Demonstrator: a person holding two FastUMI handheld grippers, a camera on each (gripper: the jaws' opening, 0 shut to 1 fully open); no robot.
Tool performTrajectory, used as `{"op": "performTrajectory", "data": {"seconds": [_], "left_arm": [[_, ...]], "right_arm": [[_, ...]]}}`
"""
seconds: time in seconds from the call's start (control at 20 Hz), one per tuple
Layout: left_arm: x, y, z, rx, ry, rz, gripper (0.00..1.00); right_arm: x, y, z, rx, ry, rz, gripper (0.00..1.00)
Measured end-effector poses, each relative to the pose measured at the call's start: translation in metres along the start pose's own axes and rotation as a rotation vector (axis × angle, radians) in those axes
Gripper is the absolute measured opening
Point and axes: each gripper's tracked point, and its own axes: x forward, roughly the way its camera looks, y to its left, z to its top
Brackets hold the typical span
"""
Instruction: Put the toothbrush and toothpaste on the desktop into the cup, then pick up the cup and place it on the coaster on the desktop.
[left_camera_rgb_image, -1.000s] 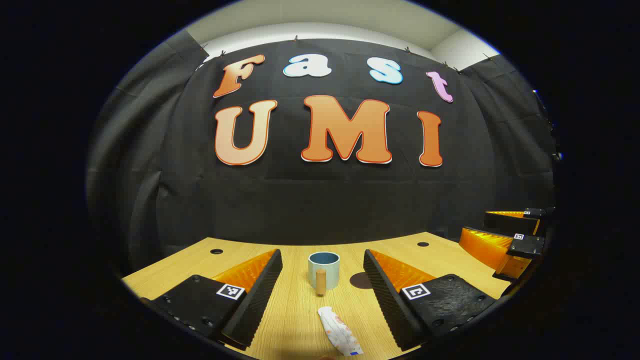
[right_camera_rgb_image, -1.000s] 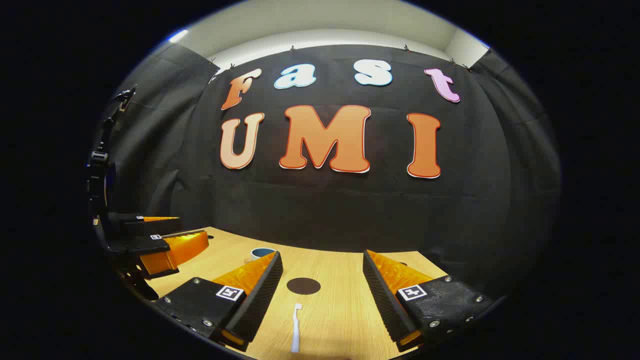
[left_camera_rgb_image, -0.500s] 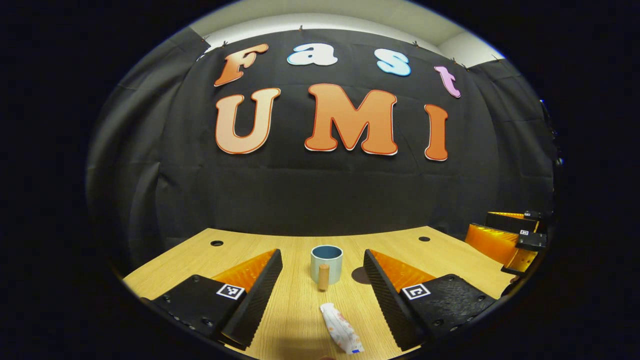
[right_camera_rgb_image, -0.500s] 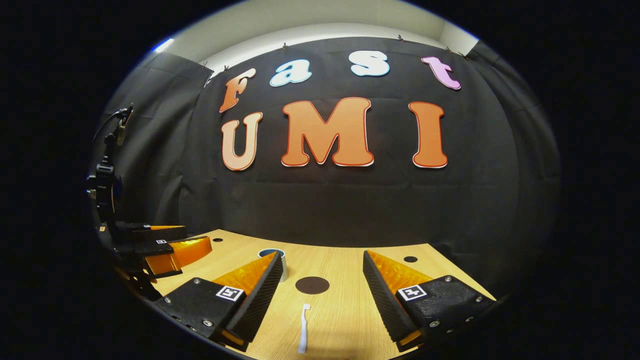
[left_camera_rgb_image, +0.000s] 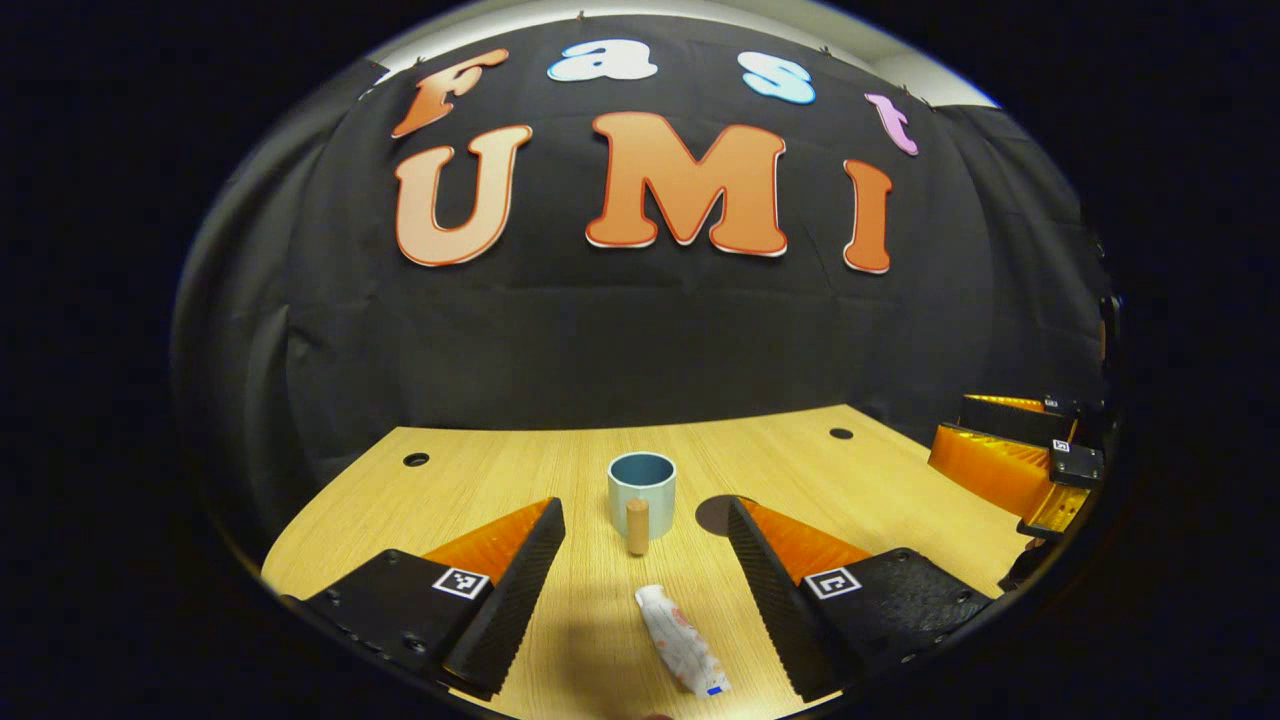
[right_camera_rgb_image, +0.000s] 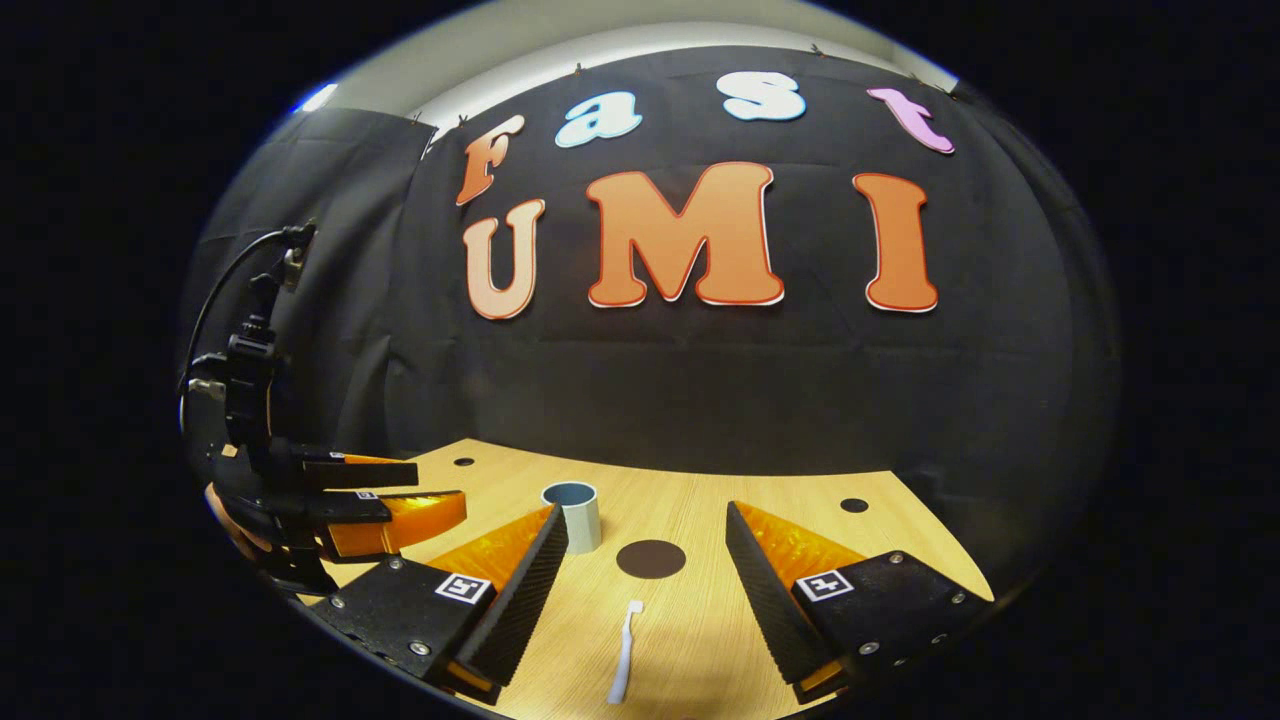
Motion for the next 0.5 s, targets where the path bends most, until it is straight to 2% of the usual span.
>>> {"op": "performTrajectory", "data": {"seconds": [0.35,0.5], "left_arm": [[0.035,-0.006,-0.047,-0.016,0.284,-0.06,0.98],[0.033,-0.009,-0.052,-0.048,0.42,-0.087,0.99]], "right_arm": [[0.022,0.0,-0.036,-0.015,0.237,0.034,0.95],[0.031,0.002,-0.061,0.029,0.382,0.058,0.89]]}}
